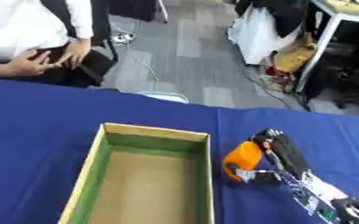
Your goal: Pick up objects on the table and place them in the box.
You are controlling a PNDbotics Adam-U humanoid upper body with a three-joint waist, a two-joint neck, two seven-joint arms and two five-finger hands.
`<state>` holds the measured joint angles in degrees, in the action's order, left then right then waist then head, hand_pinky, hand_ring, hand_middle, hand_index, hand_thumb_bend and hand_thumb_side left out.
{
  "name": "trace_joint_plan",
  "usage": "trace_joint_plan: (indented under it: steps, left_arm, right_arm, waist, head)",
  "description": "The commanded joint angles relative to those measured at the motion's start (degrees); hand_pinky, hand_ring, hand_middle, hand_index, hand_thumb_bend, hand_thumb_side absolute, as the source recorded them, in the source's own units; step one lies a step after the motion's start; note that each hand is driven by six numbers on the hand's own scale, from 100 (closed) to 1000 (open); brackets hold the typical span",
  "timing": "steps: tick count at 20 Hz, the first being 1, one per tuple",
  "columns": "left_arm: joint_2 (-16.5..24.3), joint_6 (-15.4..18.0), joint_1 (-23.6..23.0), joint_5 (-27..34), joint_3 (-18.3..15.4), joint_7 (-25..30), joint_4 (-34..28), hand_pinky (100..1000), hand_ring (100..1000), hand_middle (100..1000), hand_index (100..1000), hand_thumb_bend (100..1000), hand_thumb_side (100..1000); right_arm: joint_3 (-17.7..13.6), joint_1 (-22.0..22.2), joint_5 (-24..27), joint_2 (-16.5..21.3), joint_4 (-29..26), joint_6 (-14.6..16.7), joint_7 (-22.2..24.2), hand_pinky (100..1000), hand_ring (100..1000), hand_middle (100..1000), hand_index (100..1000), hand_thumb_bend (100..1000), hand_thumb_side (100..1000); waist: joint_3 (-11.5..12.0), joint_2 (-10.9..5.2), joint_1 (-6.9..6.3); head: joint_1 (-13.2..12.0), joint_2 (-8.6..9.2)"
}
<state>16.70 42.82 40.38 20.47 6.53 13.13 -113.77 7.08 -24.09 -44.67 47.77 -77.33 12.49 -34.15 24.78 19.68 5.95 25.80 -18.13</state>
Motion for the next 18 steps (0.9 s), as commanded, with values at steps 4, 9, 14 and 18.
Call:
trace_joint_plan:
  steps: [4, 9, 14, 18]
  left_arm:
    - [1.17, 0.38, 0.23, -0.14, -0.49, -0.22, -0.83, 1000, 937, 956, 977, 352, 894]
    - [1.83, 0.58, 0.0, -0.27, -0.69, -0.58, -0.83, 1000, 936, 955, 977, 353, 893]
    - [2.33, 0.76, -0.25, -0.42, -0.87, -0.96, -0.83, 1000, 936, 954, 977, 354, 892]
    - [2.33, 0.89, -0.29, -0.41, -0.99, -1.26, -0.83, 1000, 936, 953, 977, 354, 892]
  right_arm:
    - [-0.49, -0.39, 1.48, 2.38, -1.9, -0.88, 2.34, 100, 100, 100, 100, 282, 558]
    - [-1.39, -0.02, 2.32, 5.17, -6.69, -4.29, 8.46, 100, 100, 100, 100, 276, 551]
    - [-1.75, 0.26, 5.16, 7.36, -15.12, -6.52, 13.95, 100, 100, 100, 100, 280, 545]
    - [-0.41, -0.71, 7.45, 7.28, -21.21, -7.62, 17.83, 100, 100, 100, 100, 196, 483]
  waist:
    - [-0.58, -1.05, -0.55]
    - [-1.41, -1.39, -0.4]
    - [-2.02, -1.71, -0.34]
    - [-1.94, -1.77, -0.48]
  head:
    - [0.44, -0.09]
    - [0.19, -0.2]
    - [0.35, -0.47]
    - [0.91, -0.93]
